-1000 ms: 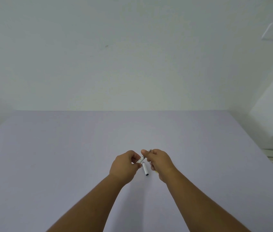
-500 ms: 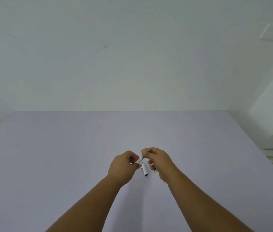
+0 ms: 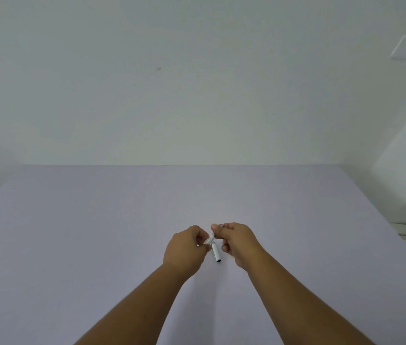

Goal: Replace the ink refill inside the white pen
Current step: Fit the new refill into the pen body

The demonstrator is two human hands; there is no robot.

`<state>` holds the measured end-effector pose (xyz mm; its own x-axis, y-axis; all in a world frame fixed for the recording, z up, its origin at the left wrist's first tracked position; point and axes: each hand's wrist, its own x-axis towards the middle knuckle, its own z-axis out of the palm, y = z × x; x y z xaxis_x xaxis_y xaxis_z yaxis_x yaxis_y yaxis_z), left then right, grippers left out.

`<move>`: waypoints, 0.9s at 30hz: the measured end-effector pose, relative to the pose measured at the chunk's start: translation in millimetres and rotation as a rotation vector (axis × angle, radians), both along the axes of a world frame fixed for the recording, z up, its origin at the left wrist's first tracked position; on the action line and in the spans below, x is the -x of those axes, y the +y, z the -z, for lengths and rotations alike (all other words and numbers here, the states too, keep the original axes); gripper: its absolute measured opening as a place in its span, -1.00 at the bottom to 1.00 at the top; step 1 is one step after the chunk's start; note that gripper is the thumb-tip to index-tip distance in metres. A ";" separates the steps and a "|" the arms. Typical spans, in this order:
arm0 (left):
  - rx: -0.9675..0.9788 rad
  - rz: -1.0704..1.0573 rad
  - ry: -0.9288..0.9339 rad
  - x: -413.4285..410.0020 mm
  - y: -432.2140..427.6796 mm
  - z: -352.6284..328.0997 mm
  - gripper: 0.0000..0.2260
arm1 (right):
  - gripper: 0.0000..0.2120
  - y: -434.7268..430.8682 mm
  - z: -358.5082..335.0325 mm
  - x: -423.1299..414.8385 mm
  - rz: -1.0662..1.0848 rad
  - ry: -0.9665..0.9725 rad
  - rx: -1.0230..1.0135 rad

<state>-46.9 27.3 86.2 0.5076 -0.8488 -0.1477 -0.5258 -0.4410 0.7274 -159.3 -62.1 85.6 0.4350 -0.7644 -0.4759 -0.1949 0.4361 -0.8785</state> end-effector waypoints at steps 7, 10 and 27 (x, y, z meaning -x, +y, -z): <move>-0.056 -0.047 0.152 -8.0 -4.4 5.1 -0.82 | -0.84 -9.3 5.2 -5.8 -0.079 0.060 0.039; -0.117 -0.104 0.263 -16.2 -6.6 13.1 -0.86 | -0.85 -21.2 17.5 -8.2 -0.042 0.168 0.142; -0.123 -0.268 0.881 -33.7 -13.4 38.1 -0.87 | -0.78 -19.5 101.9 -36.6 -0.270 0.787 0.568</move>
